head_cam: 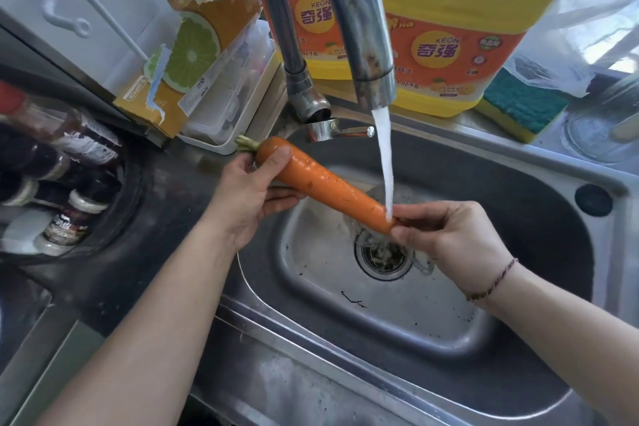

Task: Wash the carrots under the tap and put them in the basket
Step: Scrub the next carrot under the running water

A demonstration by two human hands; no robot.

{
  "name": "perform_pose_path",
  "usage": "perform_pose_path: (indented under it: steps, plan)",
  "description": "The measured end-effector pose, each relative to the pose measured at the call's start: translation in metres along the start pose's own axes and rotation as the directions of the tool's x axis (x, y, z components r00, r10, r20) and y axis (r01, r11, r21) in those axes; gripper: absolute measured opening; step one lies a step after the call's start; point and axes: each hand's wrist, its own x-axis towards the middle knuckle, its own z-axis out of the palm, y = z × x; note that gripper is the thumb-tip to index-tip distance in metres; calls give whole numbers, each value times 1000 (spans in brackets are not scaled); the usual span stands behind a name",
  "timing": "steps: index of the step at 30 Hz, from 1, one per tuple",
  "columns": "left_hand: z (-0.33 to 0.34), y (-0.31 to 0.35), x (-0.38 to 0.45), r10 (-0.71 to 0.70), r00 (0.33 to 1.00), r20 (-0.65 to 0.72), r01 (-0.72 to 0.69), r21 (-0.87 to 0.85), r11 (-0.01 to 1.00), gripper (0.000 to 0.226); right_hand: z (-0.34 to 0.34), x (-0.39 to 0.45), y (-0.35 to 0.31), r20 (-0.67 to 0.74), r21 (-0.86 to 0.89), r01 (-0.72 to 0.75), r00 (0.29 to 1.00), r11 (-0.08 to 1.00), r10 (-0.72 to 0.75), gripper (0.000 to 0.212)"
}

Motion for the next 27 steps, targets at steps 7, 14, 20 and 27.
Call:
perform_pose_path:
  steps: [7,14,20,27]
  plan:
    - [-1,-3,1,-45,994,96,53,-80,995,43,9,-1,-1,52,344,-199,980,918,193,23]
    - [-8,-5,2,-19,988,155,35,-103,994,34,3,-2,6,142,459,-282,959,843,243,24]
    - [-7,-6,1,-1,983,183,29,-150,988,31,6,2,4,60,516,-256,963,817,264,14]
    - [-16,-9,3,62,944,324,-9,-161,987,93,7,3,2,231,617,-477,870,626,436,24]
